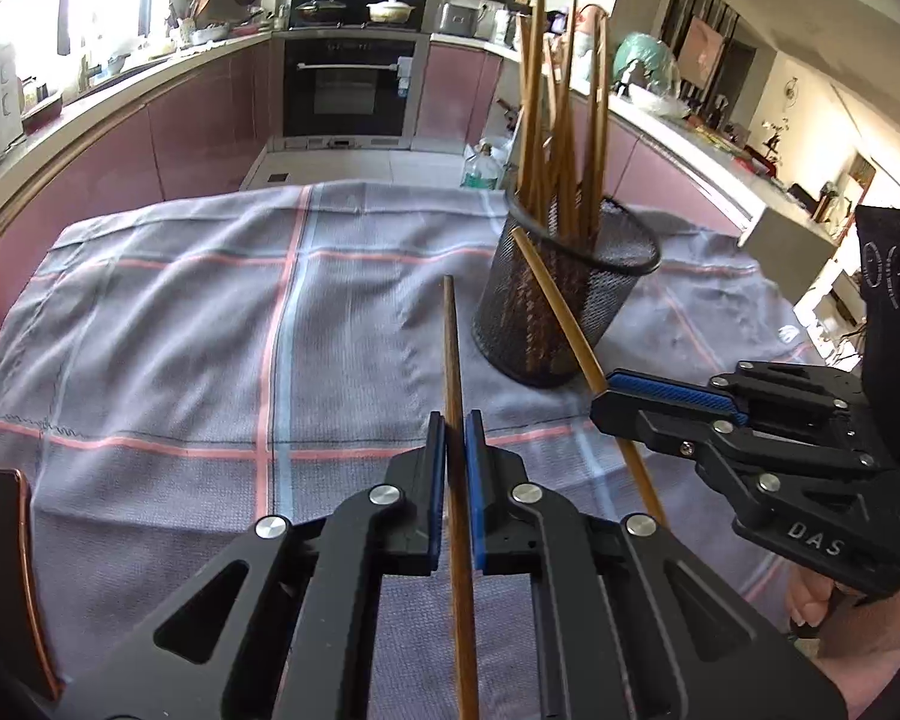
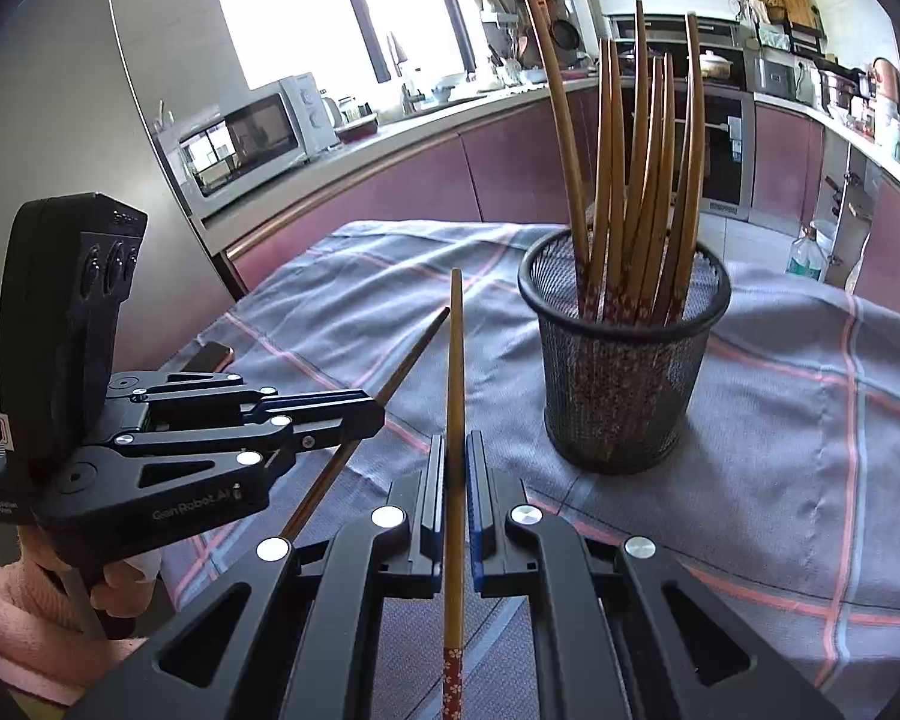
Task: Organize utensils
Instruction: 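Lift the held chopstick upright and carry it toward the mesh cup, then lower the chopstick into the mesh cup and open the left tool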
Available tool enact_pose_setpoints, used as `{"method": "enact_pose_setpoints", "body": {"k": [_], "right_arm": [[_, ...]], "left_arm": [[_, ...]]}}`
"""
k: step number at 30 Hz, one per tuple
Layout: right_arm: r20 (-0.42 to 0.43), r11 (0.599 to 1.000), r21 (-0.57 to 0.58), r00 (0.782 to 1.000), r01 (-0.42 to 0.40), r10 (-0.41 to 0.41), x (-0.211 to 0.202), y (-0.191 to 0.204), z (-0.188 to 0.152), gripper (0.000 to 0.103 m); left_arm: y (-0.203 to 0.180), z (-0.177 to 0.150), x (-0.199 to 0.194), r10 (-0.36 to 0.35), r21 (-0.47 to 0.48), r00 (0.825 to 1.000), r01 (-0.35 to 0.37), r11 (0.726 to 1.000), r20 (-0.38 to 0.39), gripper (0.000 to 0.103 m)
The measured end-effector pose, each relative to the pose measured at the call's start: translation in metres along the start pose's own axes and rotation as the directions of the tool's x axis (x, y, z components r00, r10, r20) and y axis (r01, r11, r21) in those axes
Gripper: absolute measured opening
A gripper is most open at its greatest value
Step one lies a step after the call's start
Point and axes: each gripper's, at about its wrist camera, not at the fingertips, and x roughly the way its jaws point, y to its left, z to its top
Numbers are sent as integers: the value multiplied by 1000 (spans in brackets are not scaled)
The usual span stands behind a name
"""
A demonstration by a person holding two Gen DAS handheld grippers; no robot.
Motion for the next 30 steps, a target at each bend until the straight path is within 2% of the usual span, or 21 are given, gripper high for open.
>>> {"method": "enact_pose_setpoints", "body": {"k": [6,13,30], "right_arm": [[75,1000,-8,997,2,-1,-24,0,11,5],[157,1000,-4,987,21,-20,-48,-2,24,5],[268,997,-14,961,72,-66,-83,-8,44,5]], "left_arm": [[-3,10,-29,-54,5,997,54,999,57,7],[-8,22,-62,-105,10,985,105,994,133,7],[-19,50,-110,-137,-3,951,144,990,276,7]]}}
